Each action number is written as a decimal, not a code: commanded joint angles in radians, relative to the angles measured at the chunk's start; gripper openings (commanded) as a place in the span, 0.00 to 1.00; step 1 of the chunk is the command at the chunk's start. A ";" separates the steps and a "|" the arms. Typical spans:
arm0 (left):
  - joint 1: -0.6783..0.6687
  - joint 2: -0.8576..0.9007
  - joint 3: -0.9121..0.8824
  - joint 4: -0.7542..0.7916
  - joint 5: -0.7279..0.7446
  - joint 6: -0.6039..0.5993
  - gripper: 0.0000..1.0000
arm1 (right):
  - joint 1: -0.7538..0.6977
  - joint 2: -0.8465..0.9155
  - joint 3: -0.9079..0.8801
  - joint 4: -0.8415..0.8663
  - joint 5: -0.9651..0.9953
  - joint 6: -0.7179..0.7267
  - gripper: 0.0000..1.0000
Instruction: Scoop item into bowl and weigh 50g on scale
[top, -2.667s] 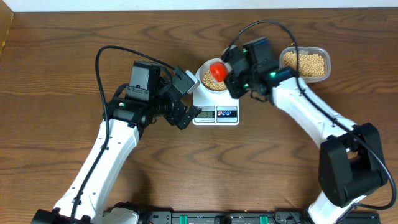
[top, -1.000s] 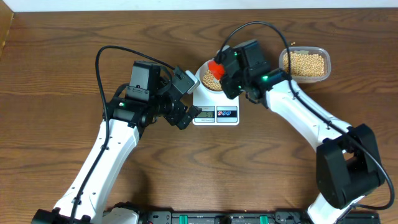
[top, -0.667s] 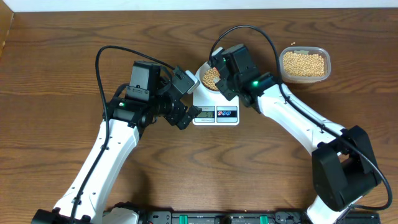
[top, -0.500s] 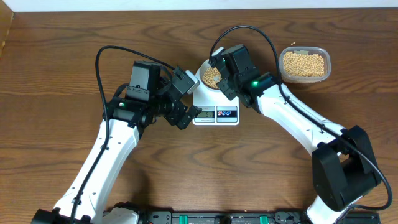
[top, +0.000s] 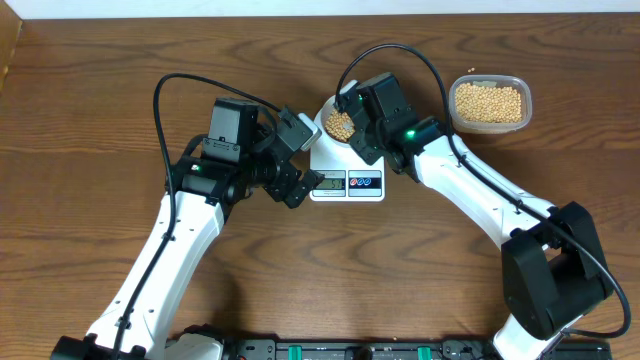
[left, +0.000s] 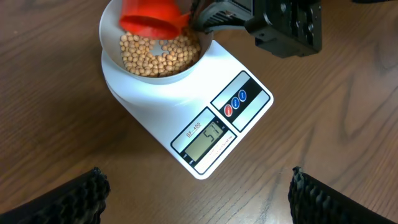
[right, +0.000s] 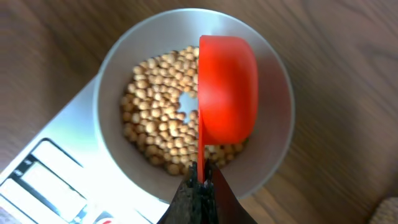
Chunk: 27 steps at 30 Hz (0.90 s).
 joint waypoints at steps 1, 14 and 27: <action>0.000 0.001 -0.007 -0.002 0.006 0.010 0.95 | 0.003 0.008 0.000 0.000 -0.077 -0.008 0.01; 0.000 0.001 -0.007 -0.002 0.006 0.010 0.95 | 0.002 0.008 0.000 -0.031 -0.150 -0.004 0.01; 0.000 0.001 -0.007 -0.002 0.006 0.010 0.95 | -0.001 0.008 0.000 -0.050 -0.203 0.050 0.01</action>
